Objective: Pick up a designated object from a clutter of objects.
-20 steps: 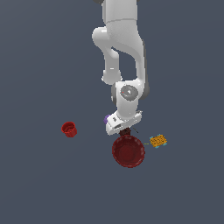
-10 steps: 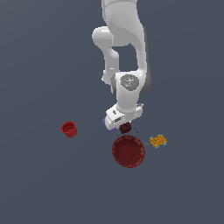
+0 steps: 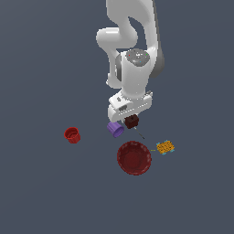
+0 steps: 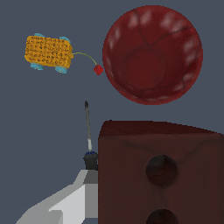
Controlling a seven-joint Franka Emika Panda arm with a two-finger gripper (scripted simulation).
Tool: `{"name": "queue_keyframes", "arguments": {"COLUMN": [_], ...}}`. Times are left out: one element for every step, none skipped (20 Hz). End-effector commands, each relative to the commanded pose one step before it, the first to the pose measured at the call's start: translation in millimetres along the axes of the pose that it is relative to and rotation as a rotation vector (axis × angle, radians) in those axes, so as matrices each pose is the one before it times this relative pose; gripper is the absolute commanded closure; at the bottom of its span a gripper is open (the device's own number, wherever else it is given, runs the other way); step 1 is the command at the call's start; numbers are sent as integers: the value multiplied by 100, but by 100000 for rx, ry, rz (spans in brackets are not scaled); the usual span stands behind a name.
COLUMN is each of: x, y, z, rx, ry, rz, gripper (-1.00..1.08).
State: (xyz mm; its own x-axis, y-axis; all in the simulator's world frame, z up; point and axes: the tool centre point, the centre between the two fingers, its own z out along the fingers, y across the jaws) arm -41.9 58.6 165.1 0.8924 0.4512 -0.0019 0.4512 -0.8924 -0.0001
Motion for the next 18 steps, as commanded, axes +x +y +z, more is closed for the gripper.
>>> {"name": "queue_keyframes", "arguments": {"x": [-343,-133,-130,-127,-128,-122,-118,-112,-107,-101,-95,-88,-80,-70,-60,-52,-46,-45], "y": [-65,-22,-21,-20,-13,-17,-15,-13,-11,-9,-7,-5,-3,0,3,5,6,15], "z": [-2734,-1047,-1036,-1027,-1021,-1012,-1005,-982,-951,-916,-875,-833,-790,-743,-692,-643,-596,-548], "rx": [18,0,0,0,61,0,0,0,0,0,0,0,0,0,0,0,0,-44], "ry": [200,0,0,0,27,0,0,0,0,0,0,0,0,0,0,0,0,-15], "rz": [-40,0,0,0,-17,0,0,0,0,0,0,0,0,0,0,0,0,51], "gripper": [108,108,108,108,108,108,108,108,108,108,108,108,108,108,108,108,108,108]}}
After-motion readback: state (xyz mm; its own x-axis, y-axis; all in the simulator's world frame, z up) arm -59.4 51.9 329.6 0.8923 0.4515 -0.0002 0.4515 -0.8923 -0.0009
